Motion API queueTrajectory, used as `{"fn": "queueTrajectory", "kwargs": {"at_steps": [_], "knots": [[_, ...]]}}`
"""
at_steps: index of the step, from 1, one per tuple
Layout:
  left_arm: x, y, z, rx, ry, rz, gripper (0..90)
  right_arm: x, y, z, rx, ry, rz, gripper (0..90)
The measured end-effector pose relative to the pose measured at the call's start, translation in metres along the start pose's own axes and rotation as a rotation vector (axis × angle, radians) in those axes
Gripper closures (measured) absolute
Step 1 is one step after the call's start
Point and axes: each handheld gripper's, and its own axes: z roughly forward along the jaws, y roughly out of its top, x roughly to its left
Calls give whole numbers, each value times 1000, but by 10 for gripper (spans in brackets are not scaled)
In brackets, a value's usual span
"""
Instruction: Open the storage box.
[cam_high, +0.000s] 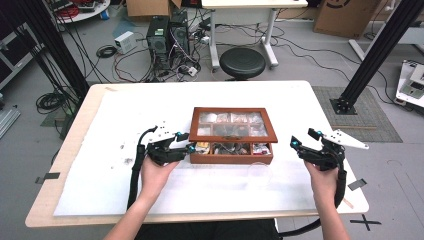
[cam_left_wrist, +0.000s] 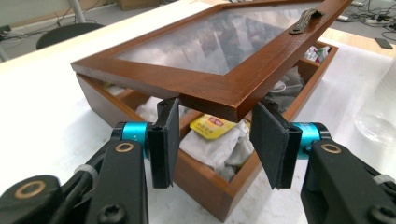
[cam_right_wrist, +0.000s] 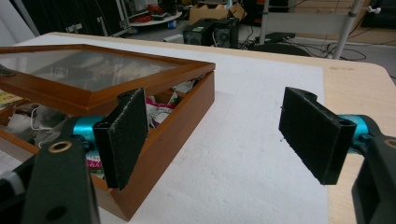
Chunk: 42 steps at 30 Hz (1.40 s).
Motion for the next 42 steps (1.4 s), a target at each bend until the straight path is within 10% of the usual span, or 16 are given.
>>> {"fn": "queueTrajectory", "kwargs": {"at_steps": [42], "knots": [[17, 56, -3, -32, 48, 24, 490, -1, 1, -2, -14, 4, 21, 246]]}}
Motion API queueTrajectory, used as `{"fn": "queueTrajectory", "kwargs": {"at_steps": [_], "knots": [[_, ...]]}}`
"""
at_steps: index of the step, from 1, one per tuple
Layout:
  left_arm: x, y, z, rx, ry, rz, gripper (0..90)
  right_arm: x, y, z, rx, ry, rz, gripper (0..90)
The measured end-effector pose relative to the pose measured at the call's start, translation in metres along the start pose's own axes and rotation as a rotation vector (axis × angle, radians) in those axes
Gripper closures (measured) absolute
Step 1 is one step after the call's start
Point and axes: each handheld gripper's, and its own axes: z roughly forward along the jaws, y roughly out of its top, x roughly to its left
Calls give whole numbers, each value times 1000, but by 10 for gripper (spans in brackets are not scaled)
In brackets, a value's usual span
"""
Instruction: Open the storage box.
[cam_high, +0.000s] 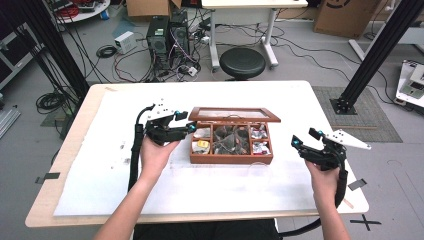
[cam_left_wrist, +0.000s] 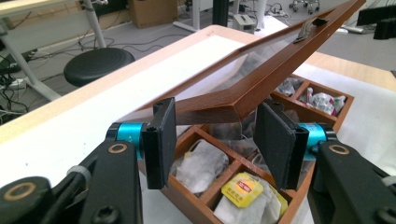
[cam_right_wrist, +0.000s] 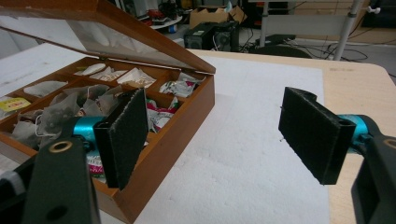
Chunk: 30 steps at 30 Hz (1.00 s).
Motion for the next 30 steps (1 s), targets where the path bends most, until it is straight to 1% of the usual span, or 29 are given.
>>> {"fn": "queueTrajectory", "kwargs": {"at_steps": [2, 6, 9, 13, 22, 25, 30], "knots": [[1, 3, 0, -1, 11, 3, 477, 0, 0, 0, 0, 0, 1, 246], [3, 8, 1, 1, 17, 7, 477, 0, 0, 0, 1, 0, 1, 245], [5, 13, 2, -8, 26, 7, 477, 0, 0, 0, 1, 1, 3, 245], [7, 17, 4, -3, 30, 7, 477, 0, 0, 0, 1, 2, 2, 246], [11, 26, 6, 3, 41, 22, 477, -1, 0, 0, -1, 1, 0, 246], [13, 28, 7, 0, 38, 13, 477, -1, 0, 0, 2, 2, 1, 246], [16, 35, 9, -1, 48, 17, 477, -1, 0, 0, 2, 2, 3, 246]]}}
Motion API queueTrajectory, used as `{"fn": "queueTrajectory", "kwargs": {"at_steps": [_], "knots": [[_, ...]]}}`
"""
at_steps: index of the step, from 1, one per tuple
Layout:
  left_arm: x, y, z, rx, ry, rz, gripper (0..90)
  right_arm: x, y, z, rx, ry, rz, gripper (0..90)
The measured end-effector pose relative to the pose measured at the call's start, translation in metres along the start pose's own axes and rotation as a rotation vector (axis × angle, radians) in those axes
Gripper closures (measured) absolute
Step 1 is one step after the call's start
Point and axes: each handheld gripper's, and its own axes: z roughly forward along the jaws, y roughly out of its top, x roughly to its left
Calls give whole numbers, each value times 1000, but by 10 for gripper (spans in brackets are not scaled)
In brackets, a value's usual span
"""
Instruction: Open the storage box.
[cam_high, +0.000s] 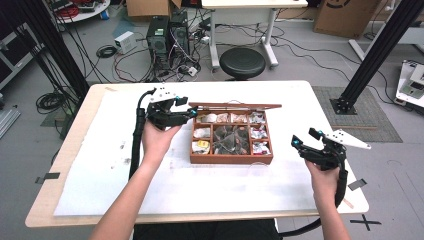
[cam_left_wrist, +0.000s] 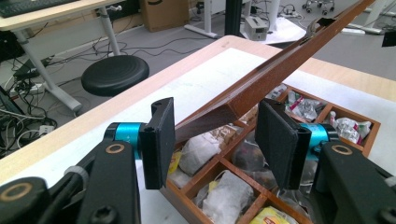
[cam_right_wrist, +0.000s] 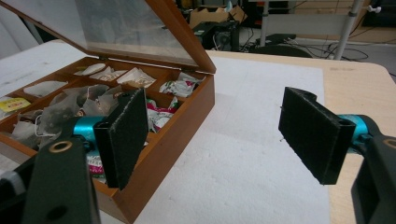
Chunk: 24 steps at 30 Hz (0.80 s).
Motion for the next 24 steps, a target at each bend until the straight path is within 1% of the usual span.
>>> {"fn": "queueTrajectory", "kwargs": {"at_steps": [4, 9, 17, 24], "knots": [[2, 4, 1, -2, 11, 9, 478, 0, 0, 0, 2, 1, 2, 246], [5, 6, 3, -15, 13, -1, 478, 0, 0, 1, 1, 2, -3, 246], [7, 15, 9, -4, 19, 7, 477, -1, 0, 1, -1, 5, -1, 247], [10, 17, 12, -15, 12, -10, 477, 0, 1, 3, -5, 5, 10, 248]]}}
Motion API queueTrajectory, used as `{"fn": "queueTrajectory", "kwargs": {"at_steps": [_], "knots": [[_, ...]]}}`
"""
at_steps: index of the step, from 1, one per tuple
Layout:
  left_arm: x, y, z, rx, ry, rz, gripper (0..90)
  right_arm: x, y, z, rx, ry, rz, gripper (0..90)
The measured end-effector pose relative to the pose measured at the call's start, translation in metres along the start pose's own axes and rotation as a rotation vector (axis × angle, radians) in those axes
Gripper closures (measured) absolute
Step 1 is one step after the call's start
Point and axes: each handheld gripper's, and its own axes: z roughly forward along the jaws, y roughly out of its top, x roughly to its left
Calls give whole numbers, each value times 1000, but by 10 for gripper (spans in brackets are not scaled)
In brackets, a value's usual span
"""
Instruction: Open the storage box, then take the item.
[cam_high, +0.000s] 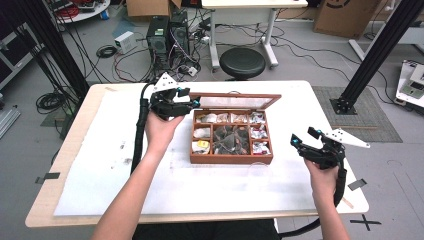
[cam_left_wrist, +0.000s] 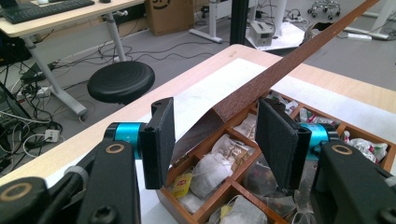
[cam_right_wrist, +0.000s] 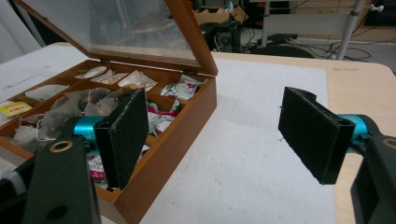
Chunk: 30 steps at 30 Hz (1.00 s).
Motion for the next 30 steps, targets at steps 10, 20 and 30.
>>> {"fn": "queueTrajectory", "kwargs": {"at_steps": [10, 20, 30], "knots": [[0, 0, 1, 1, 5, -5, 477, 2, 1, 2, 1, 2, -9, 248], [0, 0, 2, -6, 7, -26, 468, 0, 0, -2, -13, 14, 4, 248], [2, -1, 2, -9, -7, -32, 467, 4, 8, 11, -7, 97, 2, 287]]}}
